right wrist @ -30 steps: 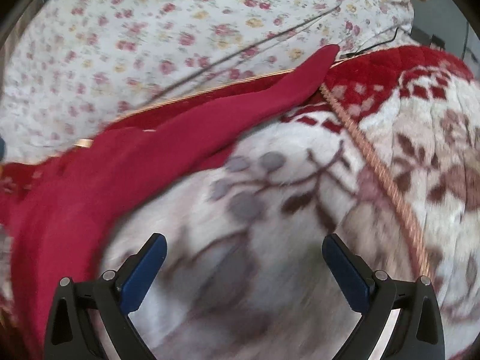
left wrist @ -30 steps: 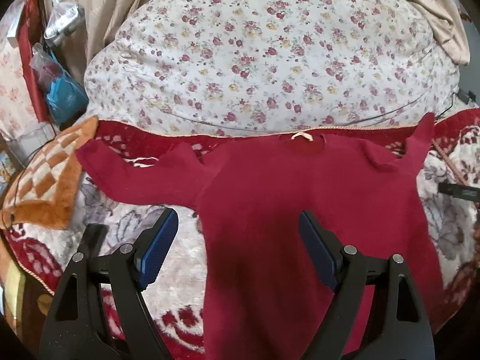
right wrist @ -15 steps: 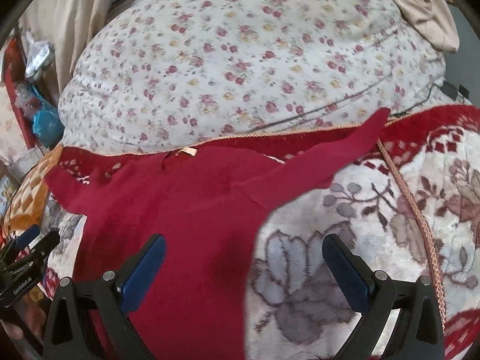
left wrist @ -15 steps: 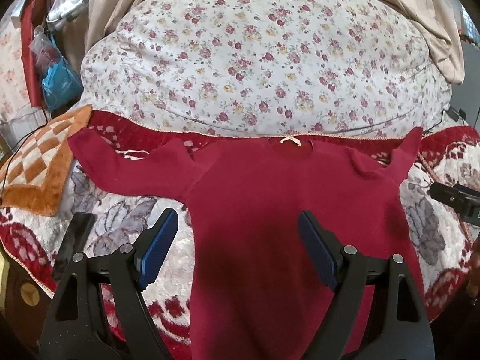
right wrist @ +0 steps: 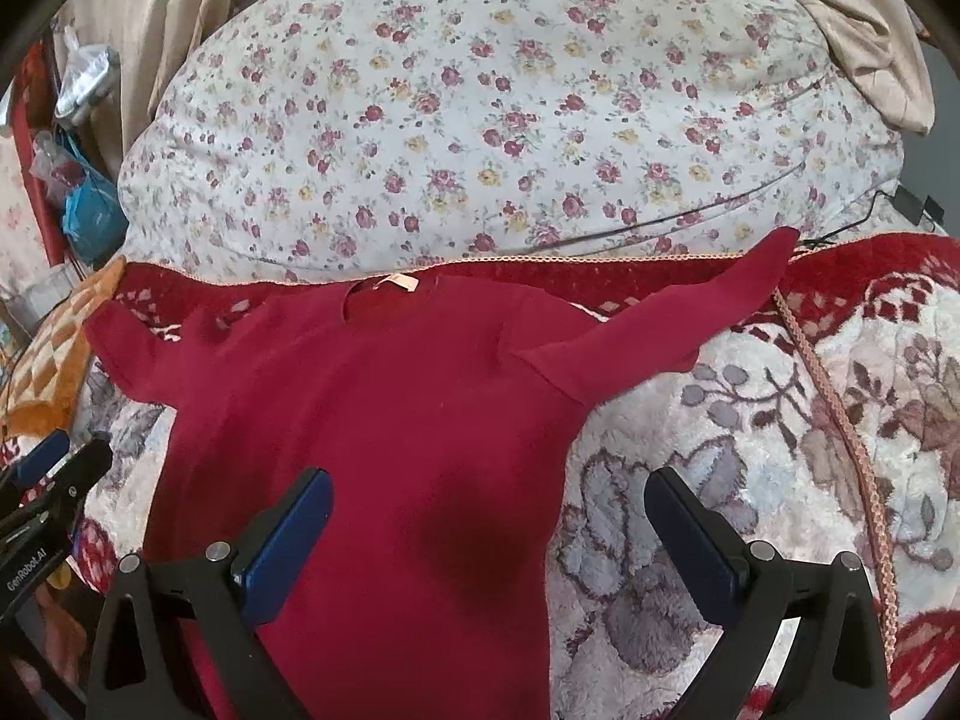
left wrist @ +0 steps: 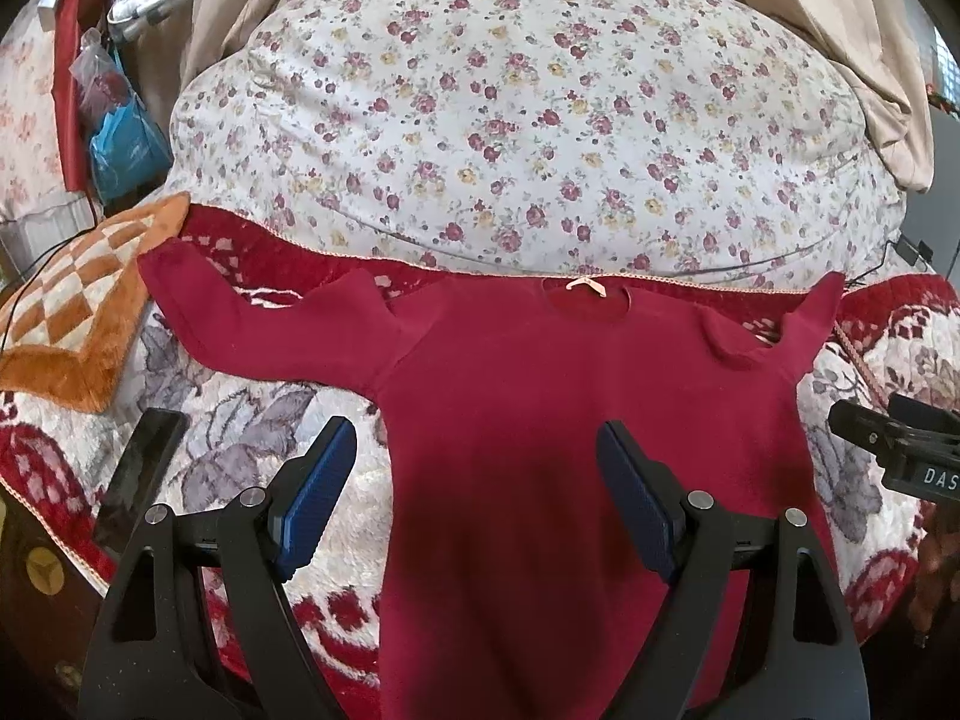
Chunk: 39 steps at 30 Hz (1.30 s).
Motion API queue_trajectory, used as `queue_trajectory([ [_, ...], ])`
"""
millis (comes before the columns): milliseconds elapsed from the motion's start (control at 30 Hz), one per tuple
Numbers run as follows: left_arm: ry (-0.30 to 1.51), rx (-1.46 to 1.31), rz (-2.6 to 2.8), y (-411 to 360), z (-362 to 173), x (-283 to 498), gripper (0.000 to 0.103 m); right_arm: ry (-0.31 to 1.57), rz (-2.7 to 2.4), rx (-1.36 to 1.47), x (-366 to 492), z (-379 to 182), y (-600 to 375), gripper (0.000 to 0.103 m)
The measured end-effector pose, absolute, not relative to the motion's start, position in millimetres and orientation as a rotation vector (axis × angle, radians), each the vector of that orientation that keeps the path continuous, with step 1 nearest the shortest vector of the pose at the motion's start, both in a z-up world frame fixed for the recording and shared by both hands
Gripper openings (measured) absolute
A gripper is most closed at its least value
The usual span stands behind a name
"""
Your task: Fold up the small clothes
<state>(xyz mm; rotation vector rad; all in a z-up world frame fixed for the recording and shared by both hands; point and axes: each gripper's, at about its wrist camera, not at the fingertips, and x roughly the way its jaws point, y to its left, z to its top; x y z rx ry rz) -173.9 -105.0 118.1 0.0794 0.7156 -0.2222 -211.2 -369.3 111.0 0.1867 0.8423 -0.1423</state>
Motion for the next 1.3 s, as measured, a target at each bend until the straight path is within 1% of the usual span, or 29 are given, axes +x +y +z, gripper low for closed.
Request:
queue_trajectory([
  [533,0.706,0.086,-0.231,-113,121,-170,0.082,0.88,-0.123,0.243,-211,129,-355,0.103],
  [833,0.683,0.09,-0.222,-108,133,-165,0.082,0.855,-0.088,0.268,-186,147,-336,0.103],
  [1167,0.74,0.06,-0.229,-104,122,-153,0.082,0.878,-0.089,0.23,-164,138,-324,0.103],
  [1300,0.749,0.067,-0.228,-107,118,-153,0.082,0.889,-0.079,0.261,-162,131,-332,0.103],
])
